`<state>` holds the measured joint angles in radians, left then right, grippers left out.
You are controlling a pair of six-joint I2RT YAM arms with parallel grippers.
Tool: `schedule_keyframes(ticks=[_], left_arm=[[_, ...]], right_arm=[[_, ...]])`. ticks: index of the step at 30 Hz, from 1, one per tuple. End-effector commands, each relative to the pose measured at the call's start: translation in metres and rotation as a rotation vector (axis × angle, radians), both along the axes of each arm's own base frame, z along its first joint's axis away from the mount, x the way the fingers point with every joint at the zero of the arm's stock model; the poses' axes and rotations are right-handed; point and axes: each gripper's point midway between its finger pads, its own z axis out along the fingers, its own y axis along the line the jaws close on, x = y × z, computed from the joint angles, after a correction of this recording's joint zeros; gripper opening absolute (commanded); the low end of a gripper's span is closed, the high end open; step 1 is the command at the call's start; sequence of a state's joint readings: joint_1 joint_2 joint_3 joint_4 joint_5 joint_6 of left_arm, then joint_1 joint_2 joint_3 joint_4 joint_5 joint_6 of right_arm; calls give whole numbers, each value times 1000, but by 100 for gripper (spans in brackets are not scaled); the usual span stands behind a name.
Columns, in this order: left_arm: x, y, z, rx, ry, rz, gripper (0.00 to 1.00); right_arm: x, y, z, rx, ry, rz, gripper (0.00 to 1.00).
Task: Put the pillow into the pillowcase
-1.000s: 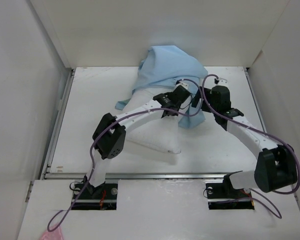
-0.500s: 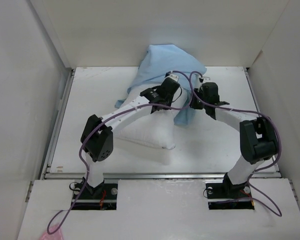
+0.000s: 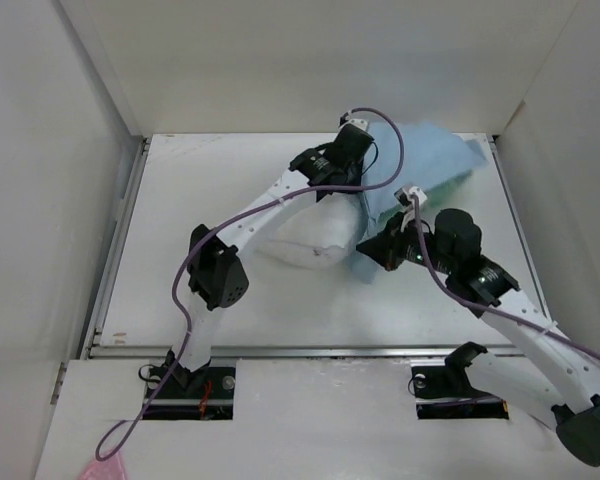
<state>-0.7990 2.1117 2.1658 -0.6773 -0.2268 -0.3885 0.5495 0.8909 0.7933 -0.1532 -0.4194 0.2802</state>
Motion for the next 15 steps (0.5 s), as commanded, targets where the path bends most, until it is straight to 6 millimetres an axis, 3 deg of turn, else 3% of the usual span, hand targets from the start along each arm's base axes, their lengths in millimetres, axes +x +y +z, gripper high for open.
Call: schedule_keyframes(ticks=[1, 4, 6, 9, 10, 11, 13, 14, 15], left_arm=[[41, -35, 19, -210, -123, 76, 0], [35, -27, 10, -213, -108, 100, 0], [31, -32, 9, -247, -100, 78, 0], [13, -42, -5, -248, -63, 26, 0], [3, -45, -7, -239, -56, -9, 0], [-5, -44, -14, -227, -39, -39, 0], [-22, -47, -23, -235, 17, -114, 0], [-28, -44, -14, -242, 11, -133, 8], [-36, -35, -25, -218, 37, -130, 20]], right_arm=[[-59, 33, -7, 26, 133, 305, 0], [-48, 37, -29, -8, 201, 292, 0], [-38, 34, -53, -71, 262, 233, 0], [-21, 23, -67, -116, 283, 131, 5], [-21, 22, -64, -114, 273, 123, 23], [-24, 20, -68, -121, 283, 122, 35], [-29, 14, -58, -110, 257, 113, 52], [-26, 10, -53, -115, 241, 81, 68], [-29, 4, -41, -107, 212, 58, 72]])
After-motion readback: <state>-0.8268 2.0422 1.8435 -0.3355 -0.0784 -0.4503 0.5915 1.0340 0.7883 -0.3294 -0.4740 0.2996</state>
